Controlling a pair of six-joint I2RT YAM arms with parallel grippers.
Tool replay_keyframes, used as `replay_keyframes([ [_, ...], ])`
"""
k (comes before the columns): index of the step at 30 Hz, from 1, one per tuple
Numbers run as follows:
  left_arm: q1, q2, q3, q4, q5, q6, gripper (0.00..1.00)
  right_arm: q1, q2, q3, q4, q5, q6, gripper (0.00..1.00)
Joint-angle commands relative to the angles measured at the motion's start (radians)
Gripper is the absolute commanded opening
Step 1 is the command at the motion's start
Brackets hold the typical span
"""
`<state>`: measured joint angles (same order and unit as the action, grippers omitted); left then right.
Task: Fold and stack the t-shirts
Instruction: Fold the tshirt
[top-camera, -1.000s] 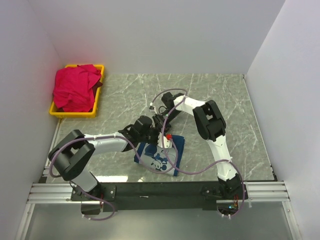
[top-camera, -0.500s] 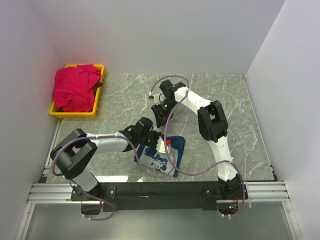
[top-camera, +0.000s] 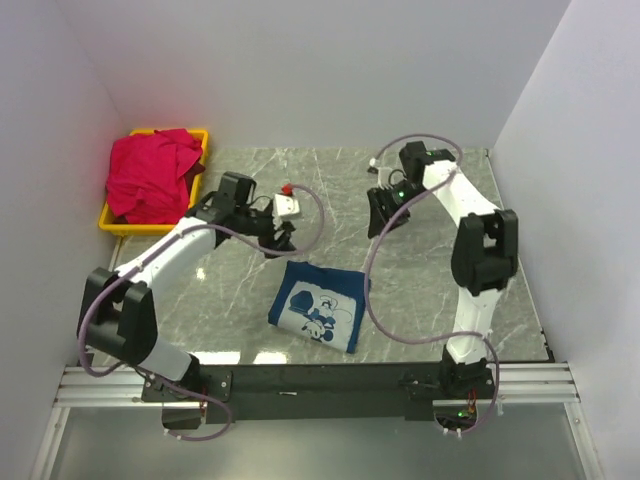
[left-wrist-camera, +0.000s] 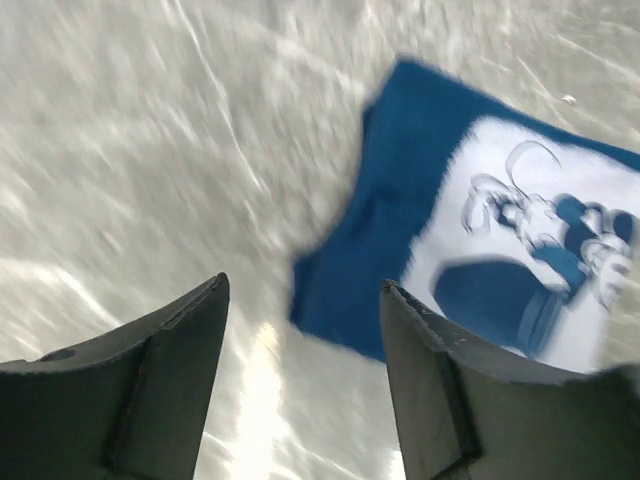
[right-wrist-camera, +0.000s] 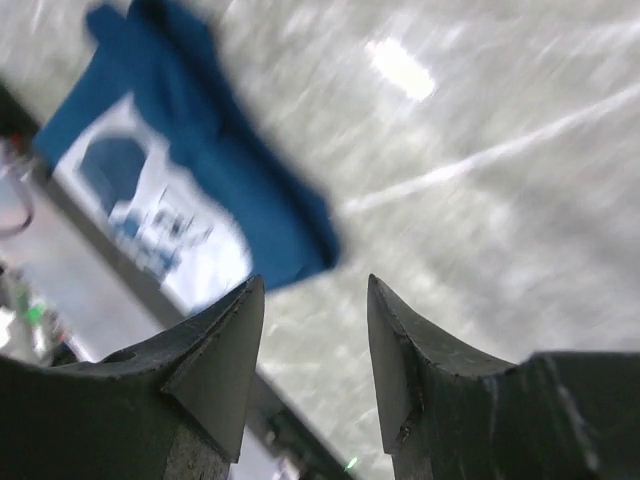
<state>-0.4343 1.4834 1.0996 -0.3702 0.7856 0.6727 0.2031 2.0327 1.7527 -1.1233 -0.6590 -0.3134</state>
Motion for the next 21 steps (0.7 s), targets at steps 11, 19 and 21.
replay_keyframes([
  [11, 0.144, 0.198, 0.049, -0.152, 0.1, -0.191, 0.74, 0.068, -0.164, -0.377, 0.155, -0.117, 0.023, 0.53],
  [19, 0.132, 0.31, 0.089, -0.124, 0.053, -0.259, 0.74, 0.107, -0.095, -0.389, 0.198, -0.065, 0.037, 0.54],
  [21, 0.124, 0.321, 0.101, -0.122, 0.038, -0.263, 0.74, 0.114, -0.091, -0.394, 0.195, -0.07, 0.03, 0.54],
])
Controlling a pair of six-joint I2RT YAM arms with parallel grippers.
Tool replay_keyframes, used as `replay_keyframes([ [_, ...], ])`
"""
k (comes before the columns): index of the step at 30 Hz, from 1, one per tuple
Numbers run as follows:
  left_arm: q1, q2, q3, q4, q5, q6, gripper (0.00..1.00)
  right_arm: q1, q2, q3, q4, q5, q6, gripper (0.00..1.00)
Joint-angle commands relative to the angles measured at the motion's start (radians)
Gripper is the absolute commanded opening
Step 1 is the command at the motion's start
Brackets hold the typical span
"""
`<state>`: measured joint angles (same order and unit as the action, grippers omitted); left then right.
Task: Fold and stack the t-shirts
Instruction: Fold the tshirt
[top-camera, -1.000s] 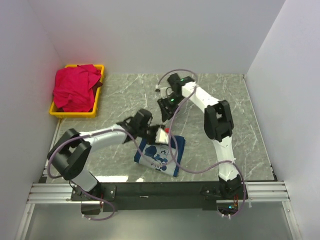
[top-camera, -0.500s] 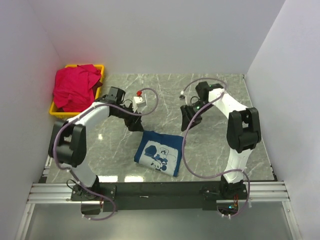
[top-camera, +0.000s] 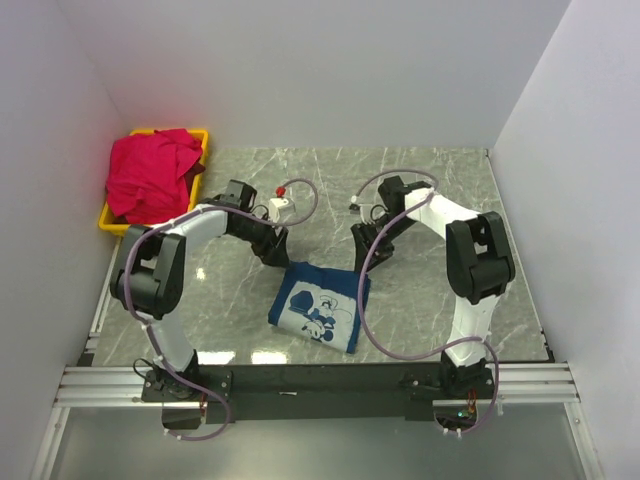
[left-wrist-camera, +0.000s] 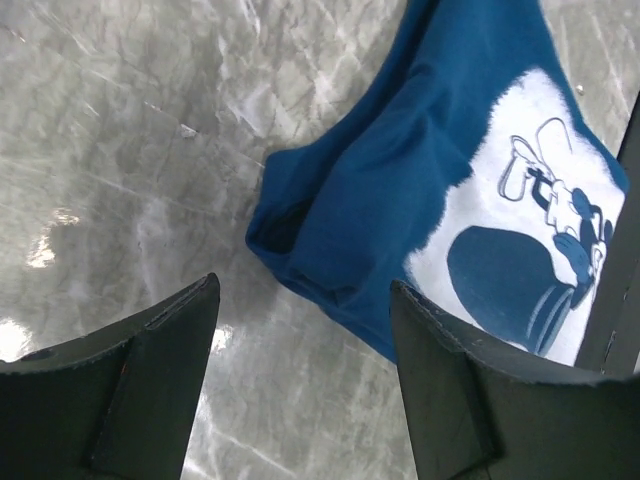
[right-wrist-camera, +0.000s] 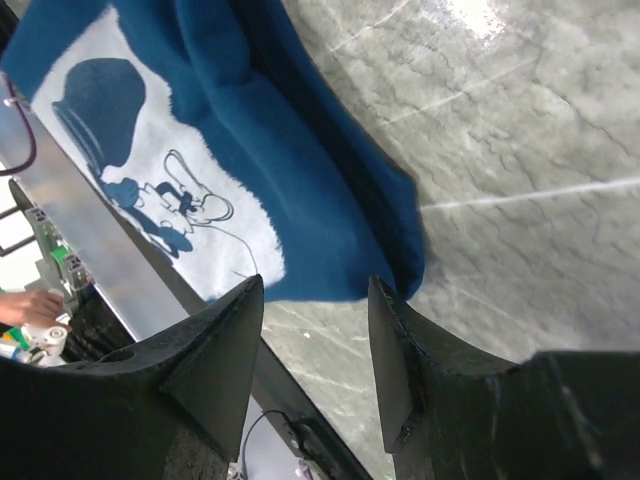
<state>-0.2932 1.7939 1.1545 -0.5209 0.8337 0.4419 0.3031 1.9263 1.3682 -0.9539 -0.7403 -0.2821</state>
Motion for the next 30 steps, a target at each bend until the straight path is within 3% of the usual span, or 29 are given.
replay_keyframes([
  [1, -0.021, 0.018, 0.048, 0.028, -0.008, -0.032, 0.74, 0.019, 0.014, -0.012, 0.023, 0.012, -0.003, 0.53],
  [6, -0.046, 0.044, 0.054, 0.058, 0.004, -0.058, 0.67, 0.028, 0.002, -0.03, 0.006, 0.004, -0.017, 0.46],
  [9, -0.05, 0.05, 0.056, 0.064, 0.025, -0.069, 0.53, 0.03, -0.003, -0.038, -0.005, 0.018, -0.029, 0.37],
  [10, -0.052, 0.051, 0.056, 0.062, 0.028, -0.071, 0.44, 0.027, -0.003, -0.04, -0.014, 0.021, -0.034, 0.35],
  [13, -0.052, 0.048, 0.062, 0.047, 0.038, -0.06, 0.34, 0.03, -0.009, -0.038, -0.023, 0.028, -0.042, 0.3],
  [17, -0.052, 0.051, 0.065, 0.036, 0.033, -0.055, 0.38, 0.028, -0.013, -0.038, -0.013, 0.05, -0.028, 0.41],
  [23, -0.052, 0.053, 0.048, 0.055, 0.018, -0.062, 0.44, 0.022, -0.036, -0.035, 0.01, 0.073, 0.007, 0.42],
  [30, -0.054, 0.064, 0.043, 0.061, 0.013, -0.057, 0.37, 0.021, -0.026, -0.029, 0.04, 0.156, 0.043, 0.41],
])
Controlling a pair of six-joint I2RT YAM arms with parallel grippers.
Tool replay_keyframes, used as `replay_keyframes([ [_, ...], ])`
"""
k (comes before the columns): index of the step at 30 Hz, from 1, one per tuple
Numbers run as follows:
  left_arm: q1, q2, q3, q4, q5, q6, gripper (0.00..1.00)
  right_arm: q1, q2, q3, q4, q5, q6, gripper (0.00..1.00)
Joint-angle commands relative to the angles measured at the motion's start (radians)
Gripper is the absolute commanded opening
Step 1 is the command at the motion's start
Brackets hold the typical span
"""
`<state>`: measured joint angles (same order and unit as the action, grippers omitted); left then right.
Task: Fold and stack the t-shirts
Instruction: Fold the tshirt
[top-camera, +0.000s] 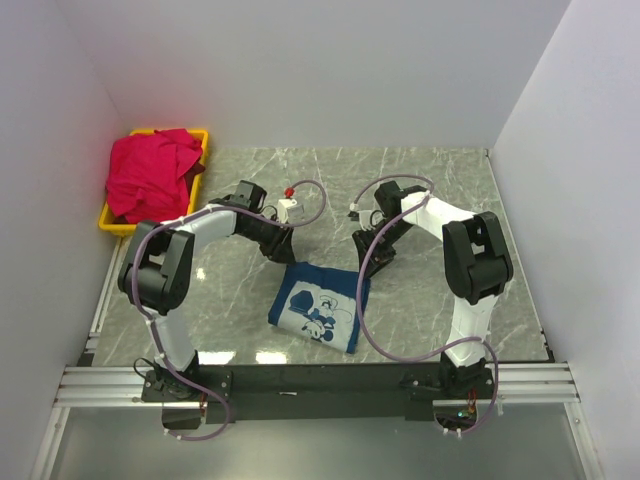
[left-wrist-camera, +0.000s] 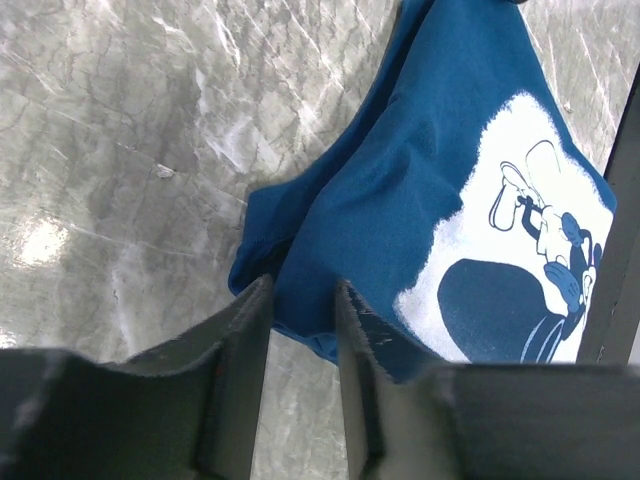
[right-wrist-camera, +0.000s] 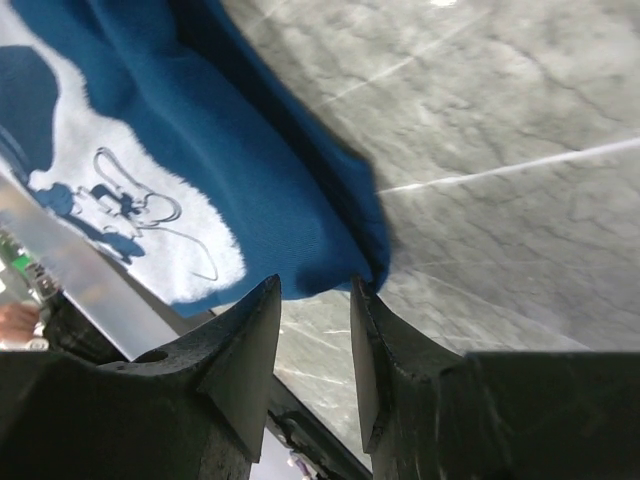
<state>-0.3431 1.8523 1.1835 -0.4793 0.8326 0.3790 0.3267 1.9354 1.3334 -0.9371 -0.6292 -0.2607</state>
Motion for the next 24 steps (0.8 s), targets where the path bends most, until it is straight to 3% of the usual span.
replay_keyframes([
  [1, -0.004, 0.008, 0.018, 0.016, 0.016, 0.006, 0.34, -0.003, -0.032, 0.009, 0.029, 0.051, 0.024, 0.42],
  [9, -0.005, 0.022, 0.05, -0.015, 0.028, 0.031, 0.13, 0.002, -0.006, 0.033, 0.028, 0.048, 0.025, 0.45],
  [16, -0.01, 0.01, 0.042, -0.005, 0.03, 0.028, 0.08, 0.012, 0.023, 0.046, 0.004, -0.024, 0.017, 0.45],
  [24, -0.014, -0.025, 0.018, 0.005, 0.03, 0.026, 0.08, 0.011, 0.02, 0.043, -0.012, 0.0, 0.017, 0.45],
])
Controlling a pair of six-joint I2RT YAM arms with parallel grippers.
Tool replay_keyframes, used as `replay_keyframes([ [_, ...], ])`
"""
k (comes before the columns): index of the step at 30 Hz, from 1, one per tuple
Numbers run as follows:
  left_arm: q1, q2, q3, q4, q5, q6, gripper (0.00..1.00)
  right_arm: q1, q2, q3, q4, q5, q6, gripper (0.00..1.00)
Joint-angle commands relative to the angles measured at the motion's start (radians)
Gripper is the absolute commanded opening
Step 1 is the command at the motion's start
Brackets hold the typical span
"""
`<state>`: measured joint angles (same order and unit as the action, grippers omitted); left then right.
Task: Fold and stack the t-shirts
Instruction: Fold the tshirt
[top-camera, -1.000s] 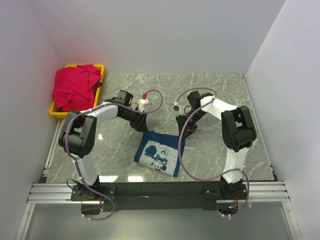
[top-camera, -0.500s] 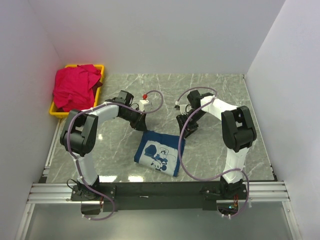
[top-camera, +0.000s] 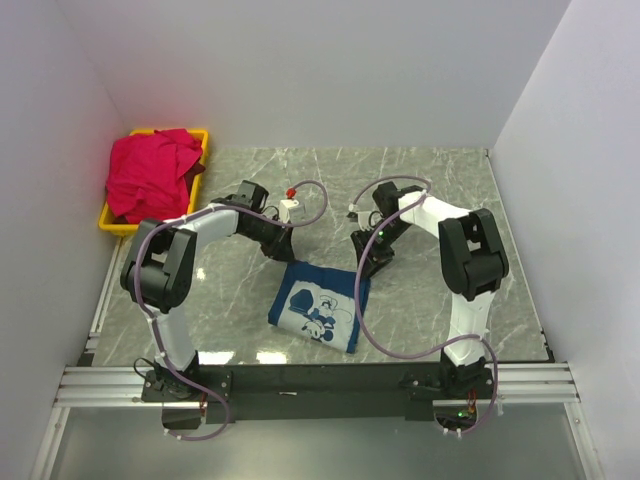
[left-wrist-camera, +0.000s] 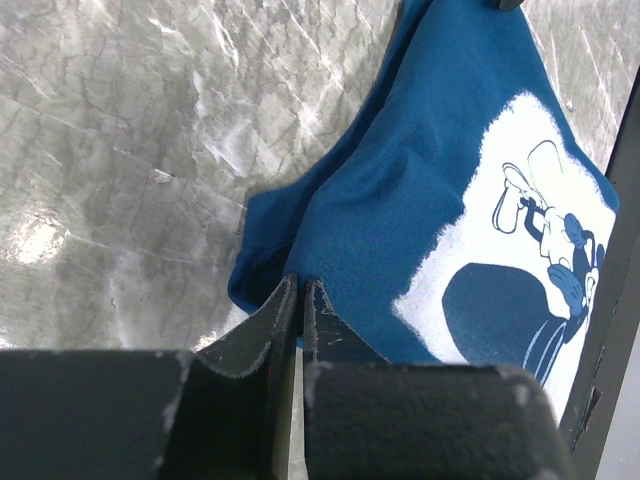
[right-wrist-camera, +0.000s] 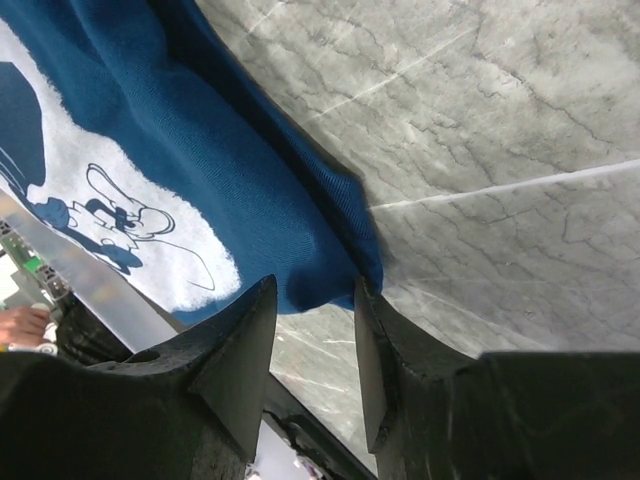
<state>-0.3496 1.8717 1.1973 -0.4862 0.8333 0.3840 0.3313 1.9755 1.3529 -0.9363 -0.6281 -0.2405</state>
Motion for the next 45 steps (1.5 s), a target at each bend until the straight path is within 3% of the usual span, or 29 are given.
replay_keyframes([
  [1, -0.008, -0.048, -0.001, 0.015, 0.027, 0.021, 0.08, 0.008, -0.024, 0.023, -0.015, 0.001, -0.002, 0.44],
  [4, -0.009, -0.057, -0.005, 0.017, 0.024, 0.019, 0.06, 0.008, -0.049, 0.02, -0.012, 0.007, 0.0, 0.19],
  [5, -0.009, -0.063, -0.005, 0.017, 0.023, 0.016, 0.06, 0.008, -0.07, 0.018, -0.012, 0.013, 0.0, 0.02],
  [6, -0.009, -0.065, -0.005, 0.018, 0.021, 0.018, 0.04, 0.008, -0.081, 0.015, -0.016, 0.013, 0.0, 0.0],
  [16, -0.009, -0.155, -0.036, 0.06, -0.017, 0.064, 0.01, -0.011, -0.267, -0.106, -0.032, 0.067, -0.017, 0.0],
  [25, -0.003, -0.023, 0.008, 0.169, -0.149, 0.015, 0.01, -0.06, -0.159, -0.12, 0.102, 0.183, 0.004, 0.0],
  [33, 0.006, 0.082, 0.149, 0.155, -0.223, -0.034, 0.01, -0.084, -0.049, 0.034, 0.134, 0.254, 0.026, 0.0],
  [35, 0.017, 0.098, 0.165, 0.152, -0.235, -0.051, 0.04, -0.093, -0.029, 0.067, 0.134, 0.266, 0.03, 0.0],
  [39, 0.063, 0.072, 0.183, 0.176, -0.232, -0.128, 0.39, -0.107, 0.008, 0.19, 0.085, 0.294, 0.032, 0.0],
  [40, 0.075, 0.034, 0.185, 0.172, -0.194, -0.166, 0.43, -0.106, 0.008, 0.215, 0.061, 0.272, 0.032, 0.14],
  [43, 0.13, -0.108, 0.142, 0.163, -0.087, -0.258, 0.62, -0.113, -0.085, 0.224, 0.025, 0.165, 0.047, 0.38],
  [45, 0.133, -0.198, 0.064, 0.172, -0.016, -0.298, 0.6, -0.113, -0.154, 0.172, 0.048, 0.095, 0.076, 0.4],
])
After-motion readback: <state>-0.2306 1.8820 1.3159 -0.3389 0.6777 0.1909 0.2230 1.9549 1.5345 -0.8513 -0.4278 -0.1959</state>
